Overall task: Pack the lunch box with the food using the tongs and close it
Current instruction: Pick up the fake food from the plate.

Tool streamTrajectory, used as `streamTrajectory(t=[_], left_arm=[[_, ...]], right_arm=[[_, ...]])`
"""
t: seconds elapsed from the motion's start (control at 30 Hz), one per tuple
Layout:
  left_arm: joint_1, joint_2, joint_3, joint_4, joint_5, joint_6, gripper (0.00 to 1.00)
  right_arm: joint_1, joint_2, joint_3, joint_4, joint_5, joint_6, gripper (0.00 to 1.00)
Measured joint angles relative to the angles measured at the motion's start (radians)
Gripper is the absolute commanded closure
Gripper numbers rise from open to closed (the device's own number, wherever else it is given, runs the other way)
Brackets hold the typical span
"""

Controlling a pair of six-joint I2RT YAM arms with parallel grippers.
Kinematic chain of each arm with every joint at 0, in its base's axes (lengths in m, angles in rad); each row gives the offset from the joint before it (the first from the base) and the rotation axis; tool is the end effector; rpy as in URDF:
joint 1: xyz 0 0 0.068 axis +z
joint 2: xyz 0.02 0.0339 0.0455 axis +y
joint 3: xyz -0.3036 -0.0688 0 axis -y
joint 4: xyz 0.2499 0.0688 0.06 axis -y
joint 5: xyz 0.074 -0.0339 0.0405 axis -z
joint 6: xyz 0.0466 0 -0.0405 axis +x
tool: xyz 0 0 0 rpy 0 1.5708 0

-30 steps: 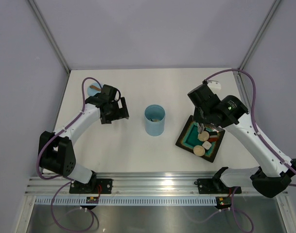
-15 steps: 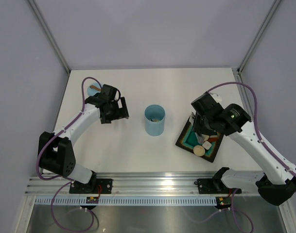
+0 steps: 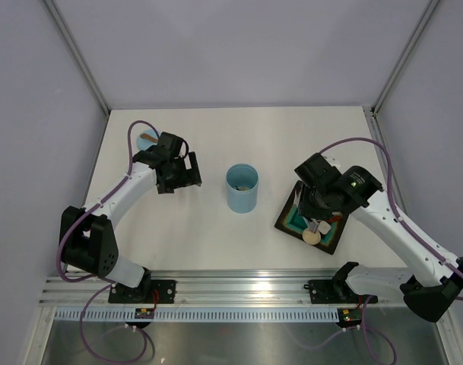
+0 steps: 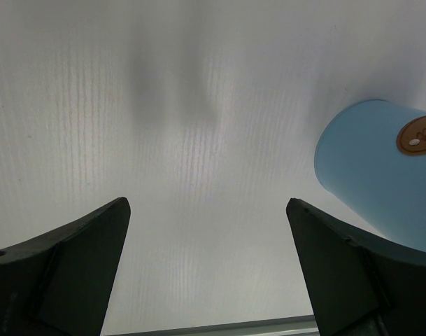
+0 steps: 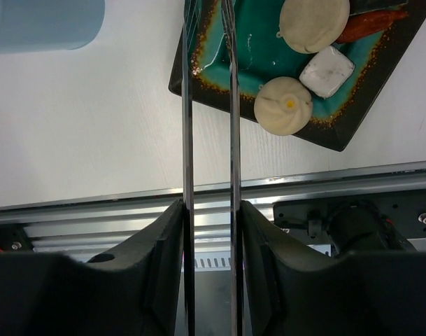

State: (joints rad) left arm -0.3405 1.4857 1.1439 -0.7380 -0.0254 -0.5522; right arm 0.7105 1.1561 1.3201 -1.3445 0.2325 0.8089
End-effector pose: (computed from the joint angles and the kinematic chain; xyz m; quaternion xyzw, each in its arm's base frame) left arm 0.2894 -0.1013 0.2824 -0.1055 0.9642 -0.0938 0.2245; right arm 0.1433 0.1092 0.3810 0.0704 0.9721 0.0501 0.2180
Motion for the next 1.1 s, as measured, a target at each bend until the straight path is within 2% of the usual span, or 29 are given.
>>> streamTrajectory(t=[0.3,0.67,1.1], left_arm=[[0.0,0.003,0.0,0.01,0.025,0.002,0.01],[0.0,0.006,0.0,0.014,0.042,0.006,0.01],[0.0,0.023,0.0,0.026,0.049,0.005,0.01]], right_arm=[[0.0,0.015,-0.019,-0.007,0.077,0.032,0.6],[-0.002,0.142,-0.004,-0.006,0.203,0.048,0.49],[-0.018,0.187,-0.004,-0.006,0.238,0.011,0.45]])
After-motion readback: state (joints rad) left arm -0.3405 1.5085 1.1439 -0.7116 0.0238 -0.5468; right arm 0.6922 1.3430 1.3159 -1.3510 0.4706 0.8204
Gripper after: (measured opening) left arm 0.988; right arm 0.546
